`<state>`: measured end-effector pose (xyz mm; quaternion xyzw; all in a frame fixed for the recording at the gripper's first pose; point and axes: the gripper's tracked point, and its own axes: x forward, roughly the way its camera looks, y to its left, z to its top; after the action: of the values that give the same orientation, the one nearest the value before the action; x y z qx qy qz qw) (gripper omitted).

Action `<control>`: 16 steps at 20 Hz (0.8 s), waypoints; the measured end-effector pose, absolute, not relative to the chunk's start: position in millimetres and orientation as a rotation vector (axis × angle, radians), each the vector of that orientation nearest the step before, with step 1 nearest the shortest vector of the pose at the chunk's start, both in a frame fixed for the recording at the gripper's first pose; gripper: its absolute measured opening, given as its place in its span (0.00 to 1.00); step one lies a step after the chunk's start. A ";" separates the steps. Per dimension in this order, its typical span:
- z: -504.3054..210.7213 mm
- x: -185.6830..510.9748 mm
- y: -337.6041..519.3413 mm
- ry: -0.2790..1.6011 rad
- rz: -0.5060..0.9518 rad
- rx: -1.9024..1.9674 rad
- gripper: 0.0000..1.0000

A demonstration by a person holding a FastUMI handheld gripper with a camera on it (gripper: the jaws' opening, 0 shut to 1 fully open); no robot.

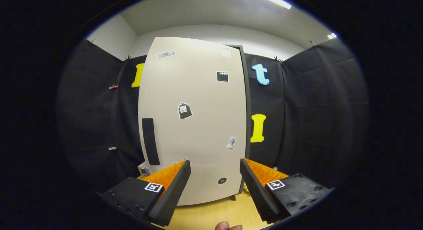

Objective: Open the shoe cabinet door, grab the shoes and put them into the shoe cabinet, then close the shoe cabinet door.

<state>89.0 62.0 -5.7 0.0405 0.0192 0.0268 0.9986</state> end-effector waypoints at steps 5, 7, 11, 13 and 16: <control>-14.0 83.8 55.7 0.061 0.050 0.113 0.98; -9.1 80.4 44.5 0.045 0.022 0.083 0.99; -8.9 73.1 42.5 0.045 0.028 0.050 0.99; -7.2 70.4 38.9 0.043 0.024 0.038 0.99; -8.6 69.1 37.4 0.048 0.038 0.048 0.97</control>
<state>69.1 37.4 -8.6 0.0242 0.0241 0.0191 0.9992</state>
